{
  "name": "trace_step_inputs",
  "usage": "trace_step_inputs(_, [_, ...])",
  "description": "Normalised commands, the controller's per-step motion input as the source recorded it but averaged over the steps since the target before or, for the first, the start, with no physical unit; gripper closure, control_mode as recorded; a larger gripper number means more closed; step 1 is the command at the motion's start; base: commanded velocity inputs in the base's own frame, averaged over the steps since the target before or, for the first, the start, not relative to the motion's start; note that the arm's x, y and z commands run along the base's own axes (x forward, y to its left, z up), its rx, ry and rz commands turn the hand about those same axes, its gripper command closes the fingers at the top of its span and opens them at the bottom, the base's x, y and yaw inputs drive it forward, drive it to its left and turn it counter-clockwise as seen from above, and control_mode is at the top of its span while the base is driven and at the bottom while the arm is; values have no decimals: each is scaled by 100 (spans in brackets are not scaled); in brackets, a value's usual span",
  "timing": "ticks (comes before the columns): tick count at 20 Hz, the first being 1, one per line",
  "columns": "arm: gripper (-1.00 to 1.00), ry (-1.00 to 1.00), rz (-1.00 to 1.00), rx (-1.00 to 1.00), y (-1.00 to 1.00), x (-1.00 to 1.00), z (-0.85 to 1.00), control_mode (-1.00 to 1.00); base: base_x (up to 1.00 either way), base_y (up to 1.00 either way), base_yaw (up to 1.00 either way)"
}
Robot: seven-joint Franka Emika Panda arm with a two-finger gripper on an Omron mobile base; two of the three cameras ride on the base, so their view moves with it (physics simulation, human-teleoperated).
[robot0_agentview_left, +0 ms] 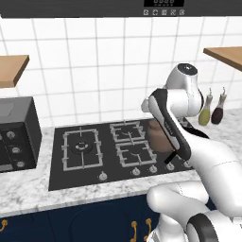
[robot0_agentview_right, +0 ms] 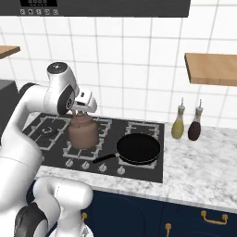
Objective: Pick the kettle from the counter and place it on a stove burner. Then turn the burner on.
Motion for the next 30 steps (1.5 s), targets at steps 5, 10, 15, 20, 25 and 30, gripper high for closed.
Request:
trace_step_inputs(5, [100,-2,-1,0,57,27,-3,-100,0,0,0])
trace_step_inputs(10, [100,0,-3,2,74,26,-16,-100,0,0,0])
trace_step_inputs(15, [100,0,3,19,34,16,-16,-100,0,0,0])
trace_step_inputs(20, [100,0,8,9,31,10,-2,-100,0,0,0])
trace_step_inputs(25, [100,0,9,0,71,18,-2,-100,0,0,0])
trace_step_inputs(30, [100,-7,5,0,51,33,-1,-100,0,0,0])
